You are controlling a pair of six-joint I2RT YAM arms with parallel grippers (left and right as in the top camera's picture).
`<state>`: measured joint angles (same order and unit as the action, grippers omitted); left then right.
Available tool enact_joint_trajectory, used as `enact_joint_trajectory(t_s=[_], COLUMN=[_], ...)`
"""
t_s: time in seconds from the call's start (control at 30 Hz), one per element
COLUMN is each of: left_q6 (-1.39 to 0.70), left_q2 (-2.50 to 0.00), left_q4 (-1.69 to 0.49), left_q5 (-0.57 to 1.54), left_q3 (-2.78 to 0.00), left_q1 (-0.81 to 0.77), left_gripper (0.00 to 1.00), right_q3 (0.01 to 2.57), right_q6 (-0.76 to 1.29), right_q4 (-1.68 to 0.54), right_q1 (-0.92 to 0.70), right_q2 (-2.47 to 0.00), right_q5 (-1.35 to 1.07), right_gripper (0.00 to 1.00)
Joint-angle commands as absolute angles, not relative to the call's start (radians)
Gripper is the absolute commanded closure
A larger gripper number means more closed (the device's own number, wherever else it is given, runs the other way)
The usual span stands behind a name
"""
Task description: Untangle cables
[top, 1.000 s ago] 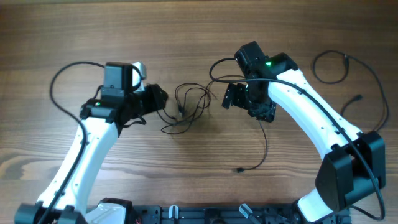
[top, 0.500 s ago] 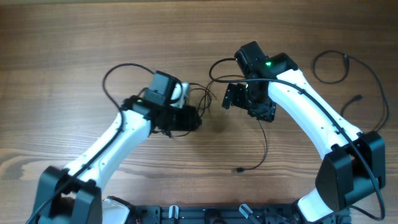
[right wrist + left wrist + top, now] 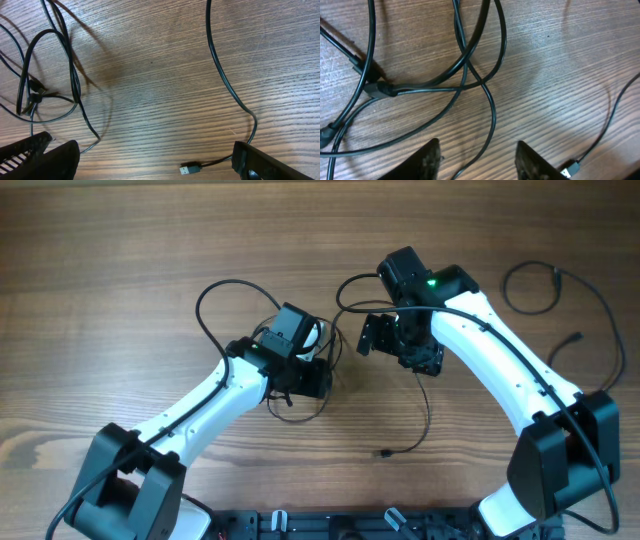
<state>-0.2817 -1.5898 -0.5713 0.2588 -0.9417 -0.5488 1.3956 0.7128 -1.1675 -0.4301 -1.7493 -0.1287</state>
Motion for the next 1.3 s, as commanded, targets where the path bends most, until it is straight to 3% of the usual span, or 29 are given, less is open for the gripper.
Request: enact_joint_trajectory(t_s=[0.0,0.43,0.87,0.97,1.07,1.27], left_q6=[-0.265,-0.269,-0.269,-0.269,-0.268,-0.268], left_q2=[-1.605,-1.638,-1.755,-1.782,-1.782,-1.733], left_q4=[-0.550,-0.530,-0.444,-0.421,-0.417,-0.434], left_q5=[0.204,0.199,0.192,0.188,0.188,0.189], left_q3=[-0.946,-0.946,-0.946,-0.946,-0.947,-0.963], left_q1=[-0.566,-0.617,-0.625,-0.641,-0.641,-0.640], left_gripper=[0.47,0.53,0.57,0.64,0.96,0.96], right_q3=[1.393,1.393,1.393,1.393,1.393,1.389], right_q6=[0.706,0.706,0.622,0.570,0.521,0.416], right_q4=[-1.172,-1.189,-1.227,-1.229,-1.228,-1.222], right_q1=[-0.430,-0.424,-0.223,-0.184,-0.176,-0.176], right_q2=[-1.759,-1.759,-1.758,-1.758,-1.760,-1.776], right_q5=[-0.104,-0.111,-0.143,-0.157,-0.157,-0.157], right_gripper=[0.00,0.00,0.00,0.00,0.00,0.00])
